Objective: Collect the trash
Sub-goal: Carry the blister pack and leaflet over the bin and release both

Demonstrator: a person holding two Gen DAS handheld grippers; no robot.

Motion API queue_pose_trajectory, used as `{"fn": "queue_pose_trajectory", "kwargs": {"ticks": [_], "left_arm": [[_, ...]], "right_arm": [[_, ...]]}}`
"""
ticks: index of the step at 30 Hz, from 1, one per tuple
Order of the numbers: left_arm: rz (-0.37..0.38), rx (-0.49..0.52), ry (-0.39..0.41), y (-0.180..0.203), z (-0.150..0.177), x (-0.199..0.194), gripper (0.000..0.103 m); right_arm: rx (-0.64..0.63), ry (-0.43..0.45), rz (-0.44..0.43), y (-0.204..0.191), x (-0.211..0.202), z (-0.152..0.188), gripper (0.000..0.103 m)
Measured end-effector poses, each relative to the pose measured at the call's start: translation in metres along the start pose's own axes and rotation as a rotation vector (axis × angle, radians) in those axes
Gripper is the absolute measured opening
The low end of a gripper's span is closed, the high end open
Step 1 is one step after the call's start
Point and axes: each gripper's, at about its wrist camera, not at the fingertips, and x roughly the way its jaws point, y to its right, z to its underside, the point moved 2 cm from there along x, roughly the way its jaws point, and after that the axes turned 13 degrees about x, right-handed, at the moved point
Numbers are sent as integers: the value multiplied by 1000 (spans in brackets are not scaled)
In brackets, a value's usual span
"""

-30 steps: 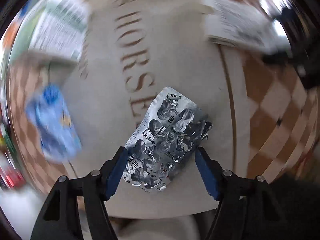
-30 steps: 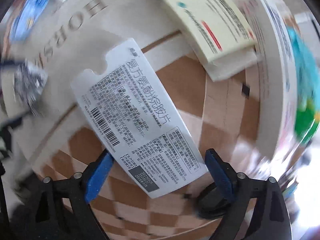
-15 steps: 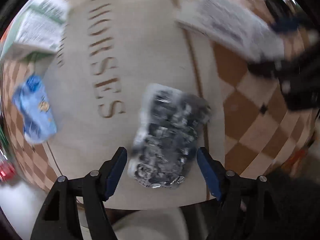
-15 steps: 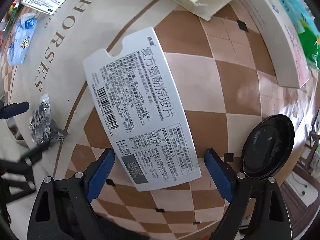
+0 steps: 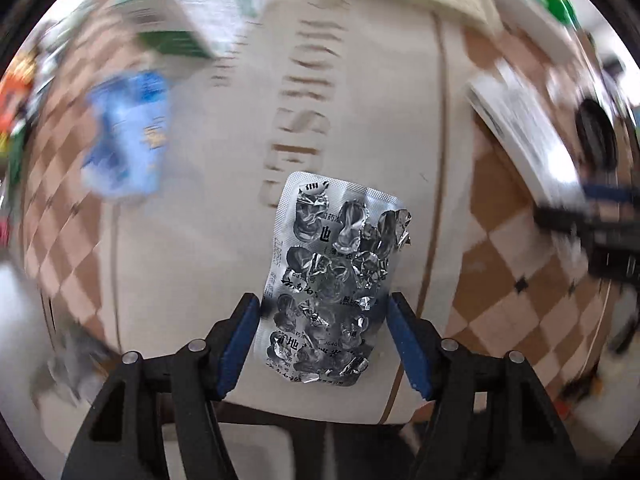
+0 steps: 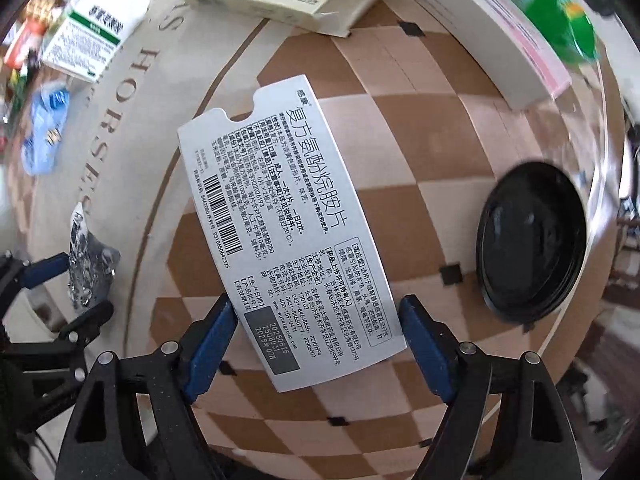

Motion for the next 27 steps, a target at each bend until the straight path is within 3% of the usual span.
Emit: {"fn": "queue_pose_trajectory", "kwargs": {"ticks": [6,15,18,25,27], "left_arm": [[-55,-175,99,2,33,-27,63],[-37,-195,168,-3,69,-63,63],[-17,-216,180,-9,92,-65,62],[44,-303,184,-19,156,-55,62],[53,-313,198,-22,172,-55,62]], "right_arm": [[81,34,-86,19,-17,30,81],[142,69,-179,10,-28,104,78],[128,77,-181,-2,-27,137,77],[135,123,-107,-28,14,173,76],[157,130,-133,-32,13,178,76]]}}
